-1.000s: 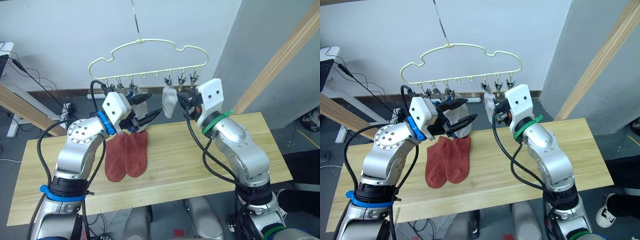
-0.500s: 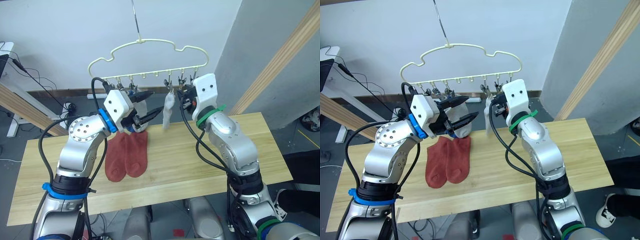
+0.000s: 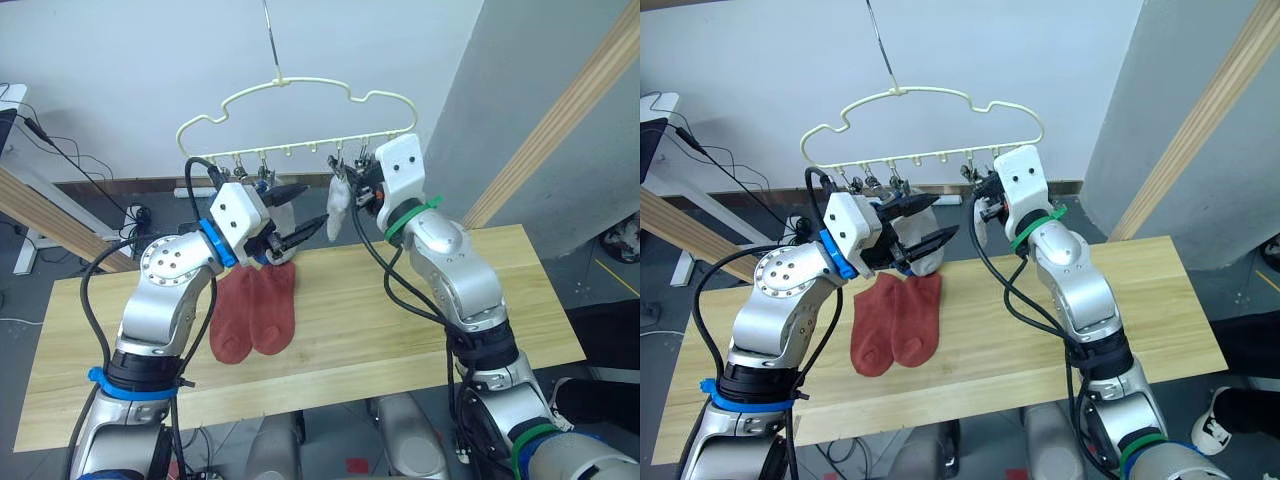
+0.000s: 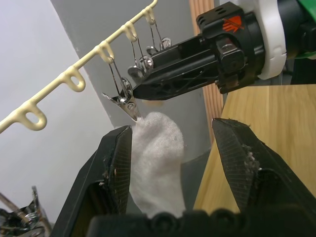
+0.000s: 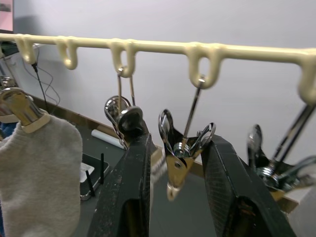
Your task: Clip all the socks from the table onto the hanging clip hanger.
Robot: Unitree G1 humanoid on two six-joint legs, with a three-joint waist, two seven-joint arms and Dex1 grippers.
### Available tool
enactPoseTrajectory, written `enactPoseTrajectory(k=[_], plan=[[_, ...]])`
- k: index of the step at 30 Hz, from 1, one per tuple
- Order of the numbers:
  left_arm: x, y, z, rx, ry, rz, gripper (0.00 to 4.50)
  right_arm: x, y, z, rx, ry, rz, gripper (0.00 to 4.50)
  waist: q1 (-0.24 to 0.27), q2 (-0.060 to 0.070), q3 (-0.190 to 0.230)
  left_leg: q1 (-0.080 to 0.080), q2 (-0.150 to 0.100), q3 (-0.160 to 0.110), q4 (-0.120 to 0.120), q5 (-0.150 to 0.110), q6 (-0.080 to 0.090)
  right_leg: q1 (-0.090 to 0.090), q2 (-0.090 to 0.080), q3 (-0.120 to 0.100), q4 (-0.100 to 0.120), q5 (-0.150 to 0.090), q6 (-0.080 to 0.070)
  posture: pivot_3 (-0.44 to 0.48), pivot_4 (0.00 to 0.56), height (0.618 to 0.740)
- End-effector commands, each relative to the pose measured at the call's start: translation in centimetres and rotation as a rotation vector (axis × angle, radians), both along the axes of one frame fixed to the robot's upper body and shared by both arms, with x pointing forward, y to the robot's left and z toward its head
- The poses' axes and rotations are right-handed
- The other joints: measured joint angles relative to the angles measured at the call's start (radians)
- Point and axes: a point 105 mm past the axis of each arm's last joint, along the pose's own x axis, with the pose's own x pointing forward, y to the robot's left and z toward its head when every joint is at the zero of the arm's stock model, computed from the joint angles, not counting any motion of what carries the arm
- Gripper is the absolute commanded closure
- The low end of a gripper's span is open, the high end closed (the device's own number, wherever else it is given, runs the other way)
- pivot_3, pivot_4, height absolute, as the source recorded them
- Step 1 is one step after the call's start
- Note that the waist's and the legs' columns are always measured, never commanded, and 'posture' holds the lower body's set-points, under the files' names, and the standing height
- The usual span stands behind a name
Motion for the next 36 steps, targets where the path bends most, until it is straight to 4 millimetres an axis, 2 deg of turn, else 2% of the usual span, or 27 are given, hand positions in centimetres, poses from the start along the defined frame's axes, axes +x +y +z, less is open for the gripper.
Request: enactPoseTrajectory(k=[1, 14, 36], plan=[[-0.5, -0.3, 0.6, 0.006, -0.045, -0.012, 1.67, -0.4, 0.6, 1.7, 0.016, -0.068, 0.028, 2.99, 0.0, 0.0, 0.0, 0.0, 0.0, 0.0, 0.0, 0.0, 0.0, 0.0, 0.0, 0.0, 0.0, 0.0, 0.0, -0.23, 0.298, 0.733], [-0.5, -0.4, 0.3, 0.01, -0.039, -0.01, 1.67, -0.2, 1.1, 2.1, 0.03, -0.083, 0.038, 2.99, 0.0, 0.0, 0.0, 0.0, 0.0, 0.0, 0.0, 0.0, 0.0, 0.0, 0.0, 0.0, 0.0, 0.0, 0.0, -0.221, 0.298, 0.733], [-0.6, -0.6, 0.2, 0.014, -0.036, -0.016, 1.67, 0.2, 0.8, 2.8, 0.066, -0.108, 0.01, 2.99, 0.0, 0.0, 0.0, 0.0, 0.0, 0.0, 0.0, 0.0, 0.0, 0.0, 0.0, 0.0, 0.0, 0.0, 0.0, -0.219, 0.294, 0.733]])
